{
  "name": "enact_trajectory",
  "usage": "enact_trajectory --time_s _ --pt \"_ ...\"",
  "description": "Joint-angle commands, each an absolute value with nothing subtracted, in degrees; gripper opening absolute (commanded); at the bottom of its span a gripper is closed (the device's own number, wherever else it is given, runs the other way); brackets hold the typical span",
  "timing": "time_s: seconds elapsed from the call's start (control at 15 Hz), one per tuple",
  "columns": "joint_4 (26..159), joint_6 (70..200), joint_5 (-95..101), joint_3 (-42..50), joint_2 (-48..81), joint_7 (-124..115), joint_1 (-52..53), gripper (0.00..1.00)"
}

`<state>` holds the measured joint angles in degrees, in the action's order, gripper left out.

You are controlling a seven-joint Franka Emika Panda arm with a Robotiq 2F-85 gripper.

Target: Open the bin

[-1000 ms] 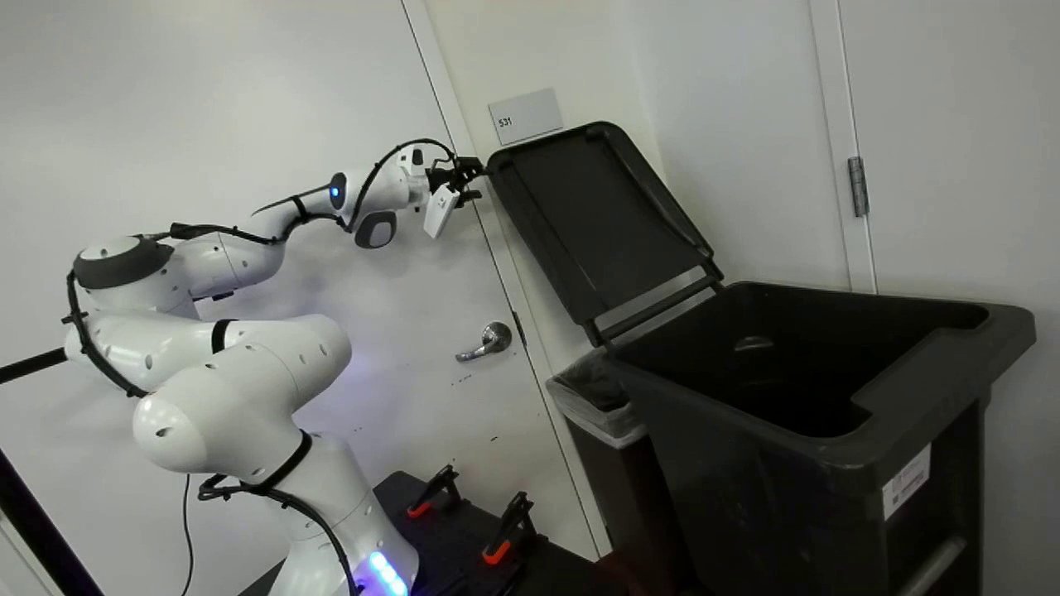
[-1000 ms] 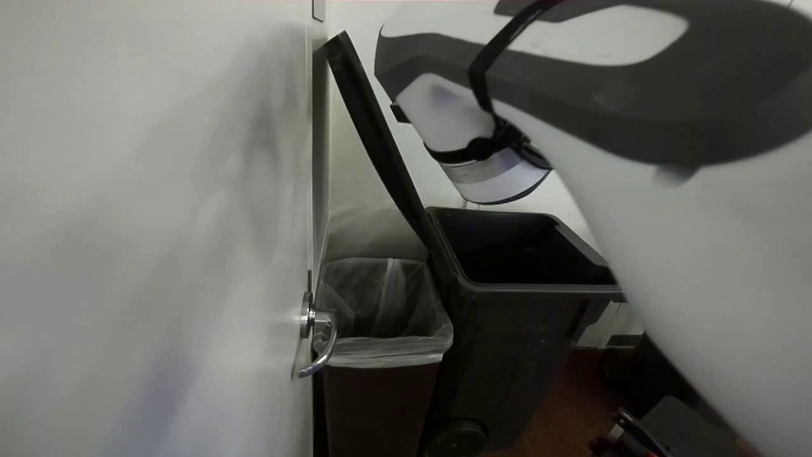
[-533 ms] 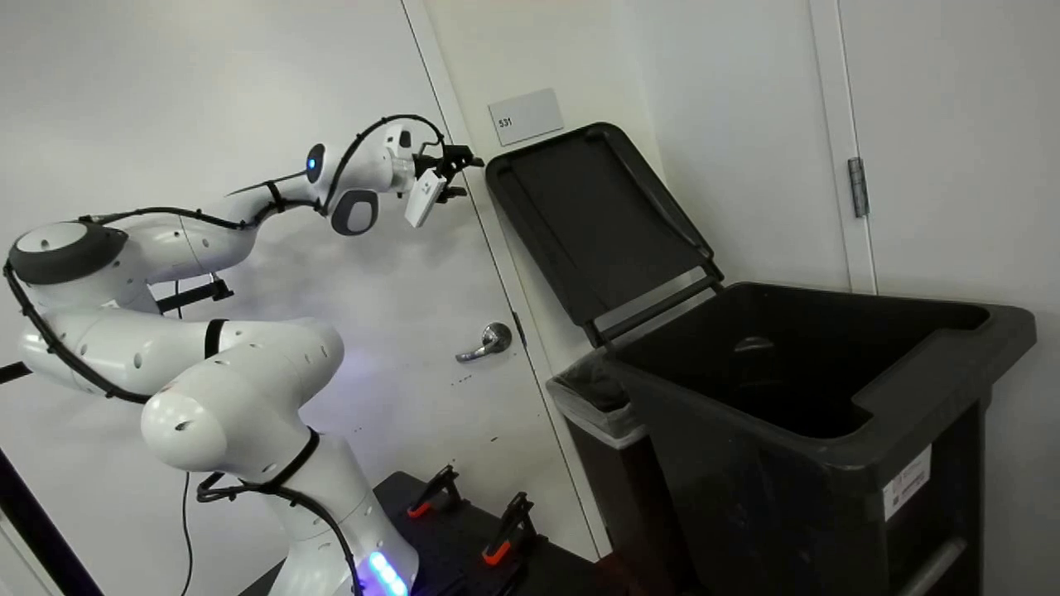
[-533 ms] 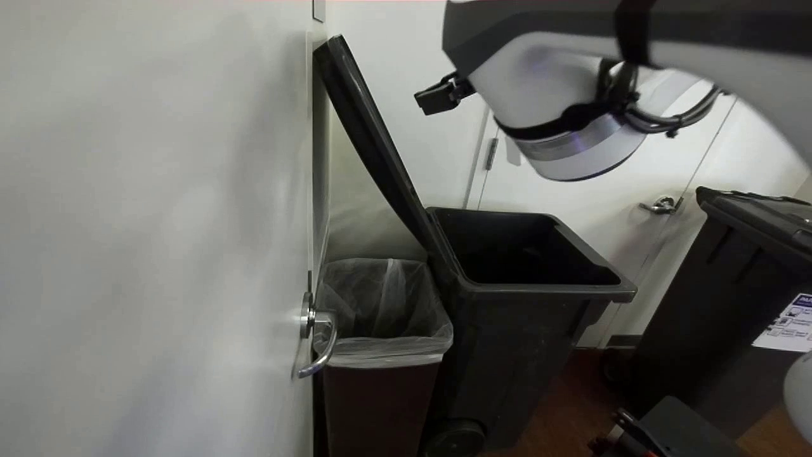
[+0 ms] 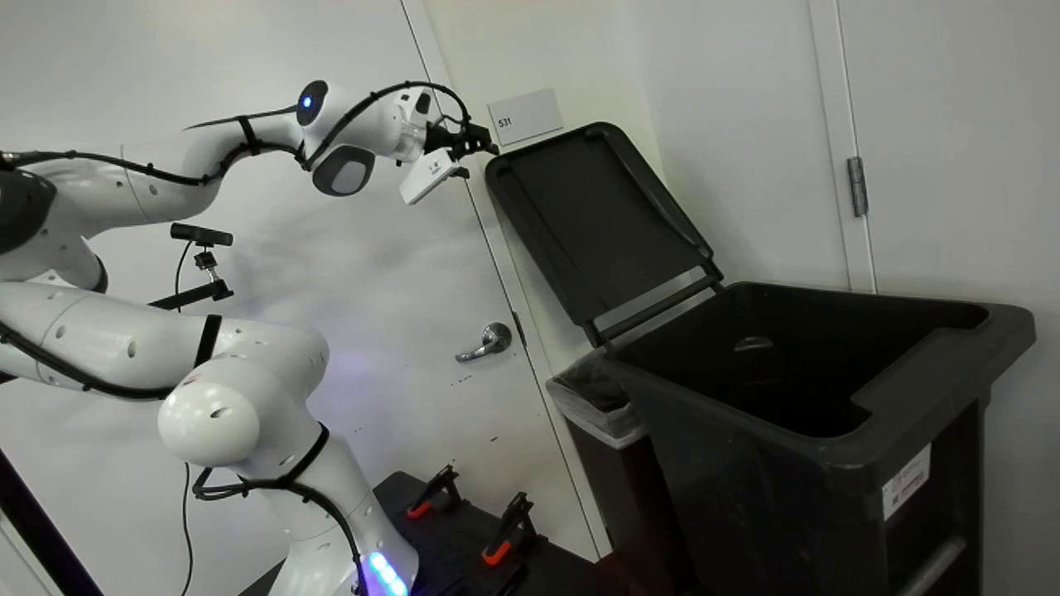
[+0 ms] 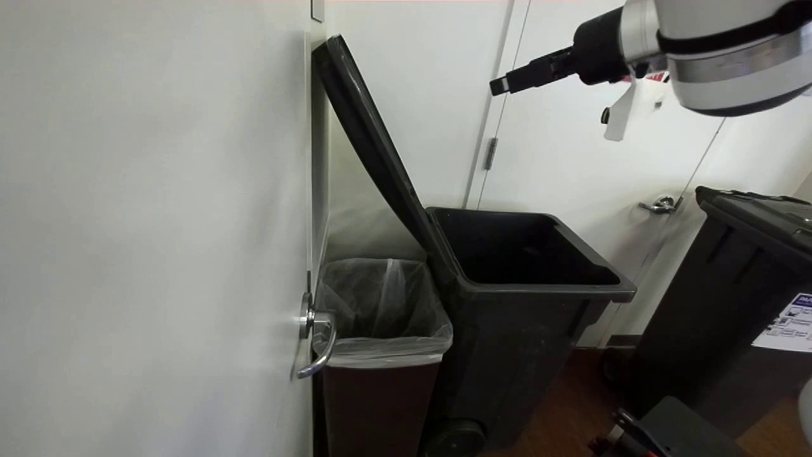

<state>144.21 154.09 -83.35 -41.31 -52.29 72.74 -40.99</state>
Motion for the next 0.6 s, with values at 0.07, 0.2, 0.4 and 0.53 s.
enact_trajectory --time_s 0.07,0.2,0.4,0.53 --pt "146.4 155.4 -74.1 -24.3 -43.4 65.4 -24.7 1.00" --pt "146.5 150.0 -75.9 -23.3 -45.1 64.0 -27.1 1.00" --pt "147.4 154.8 -69.0 -14.0 -42.1 58.6 -15.6 1.00" --pt "147.2 151.5 -72.2 -16.7 -43.3 58.5 -19.3 1.00"
